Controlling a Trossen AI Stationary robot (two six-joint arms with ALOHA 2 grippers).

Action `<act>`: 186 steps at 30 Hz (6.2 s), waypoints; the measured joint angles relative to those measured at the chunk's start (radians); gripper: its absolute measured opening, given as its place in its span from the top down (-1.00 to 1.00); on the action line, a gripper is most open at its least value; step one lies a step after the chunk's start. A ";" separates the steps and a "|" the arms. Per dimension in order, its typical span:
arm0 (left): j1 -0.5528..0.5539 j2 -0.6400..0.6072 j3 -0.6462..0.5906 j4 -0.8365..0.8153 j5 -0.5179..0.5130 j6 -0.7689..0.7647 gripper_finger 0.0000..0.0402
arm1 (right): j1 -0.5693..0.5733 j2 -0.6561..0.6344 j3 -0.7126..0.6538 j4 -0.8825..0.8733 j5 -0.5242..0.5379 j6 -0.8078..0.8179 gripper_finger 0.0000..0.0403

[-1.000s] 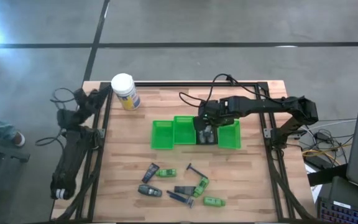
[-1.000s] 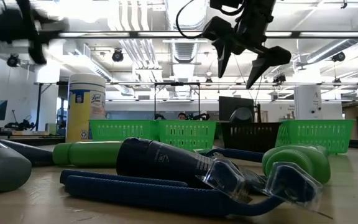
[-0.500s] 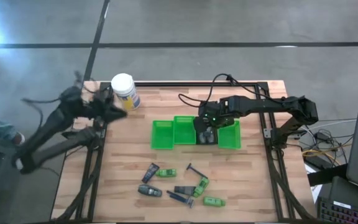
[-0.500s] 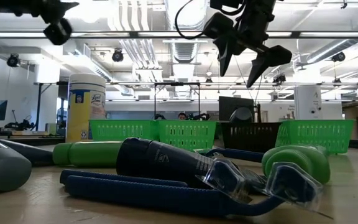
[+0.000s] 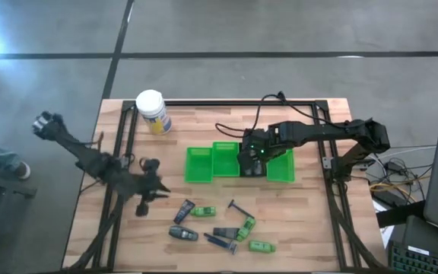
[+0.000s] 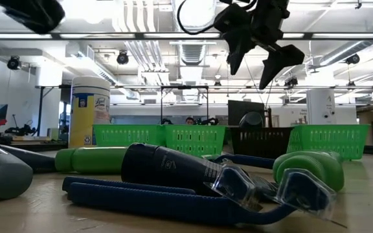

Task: Pick & Place Travel size toiletries
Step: Put the gray deodorant into the black bin

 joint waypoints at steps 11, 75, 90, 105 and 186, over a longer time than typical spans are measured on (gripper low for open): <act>-0.167 0.224 0.148 0.029 0.015 -0.105 0.61 | 0.016 -0.001 0.000 0.000 -0.001 -0.088 -0.69; -0.123 0.853 0.480 -0.221 0.162 -0.057 -0.23 | 0.080 -0.002 -0.001 -0.024 0.010 -0.170 -0.56; -0.112 0.911 0.461 -0.198 0.195 -0.040 -0.50 | 0.080 -0.002 -0.004 -0.023 0.015 -0.162 -0.59; -0.101 0.953 0.428 -0.159 0.227 -0.022 -0.02 | 0.212 -0.052 -0.007 -0.027 0.027 -0.145 -0.37; 0.419 0.718 0.447 -0.021 -0.095 0.209 -0.42 | 0.213 -0.206 -0.408 0.602 0.466 0.178 0.45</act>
